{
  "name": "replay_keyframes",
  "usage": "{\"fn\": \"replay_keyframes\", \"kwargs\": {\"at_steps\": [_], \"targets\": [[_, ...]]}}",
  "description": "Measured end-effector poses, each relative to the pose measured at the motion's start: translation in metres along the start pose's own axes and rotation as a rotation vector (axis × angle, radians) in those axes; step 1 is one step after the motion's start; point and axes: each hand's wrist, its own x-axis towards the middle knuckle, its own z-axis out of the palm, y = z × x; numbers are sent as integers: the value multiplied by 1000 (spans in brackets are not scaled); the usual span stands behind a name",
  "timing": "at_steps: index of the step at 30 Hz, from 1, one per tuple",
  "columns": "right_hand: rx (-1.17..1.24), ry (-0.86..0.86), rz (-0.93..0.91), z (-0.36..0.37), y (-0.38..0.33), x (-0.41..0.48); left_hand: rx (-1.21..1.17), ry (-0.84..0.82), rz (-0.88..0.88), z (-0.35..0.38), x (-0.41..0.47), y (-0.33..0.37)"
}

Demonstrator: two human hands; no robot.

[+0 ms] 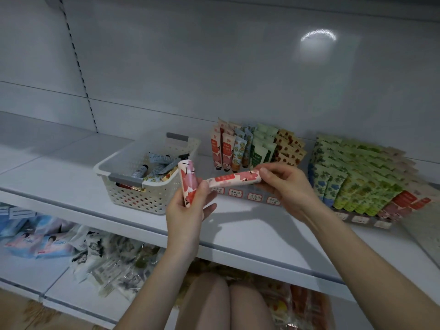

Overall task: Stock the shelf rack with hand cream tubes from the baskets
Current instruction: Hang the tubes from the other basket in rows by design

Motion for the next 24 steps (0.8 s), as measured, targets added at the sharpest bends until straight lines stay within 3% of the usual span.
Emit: {"fn": "replay_keyframes", "kwargs": {"at_steps": [6, 11, 14, 17, 20, 24], "targets": [[18, -139, 14, -9, 9, -22, 55, 4, 3, 3, 1, 3], [-360, -361, 6, -6, 5, -30, 249, -105, 131, 5, 5, 7], [-492, -390, -100, 4, -3, -26, 360, -214, 196, 9, 5, 10], [-591, -410, -134, 13, -7, -20, 375, -211, 200, 8, 8, 8], [-602, -340, -123, 17, -9, -9, 328, -135, 149, 1, 14, 4], [-583, -26, -209, 19, -13, 25, 336, -52, 128, -10, 20, -2]]}}
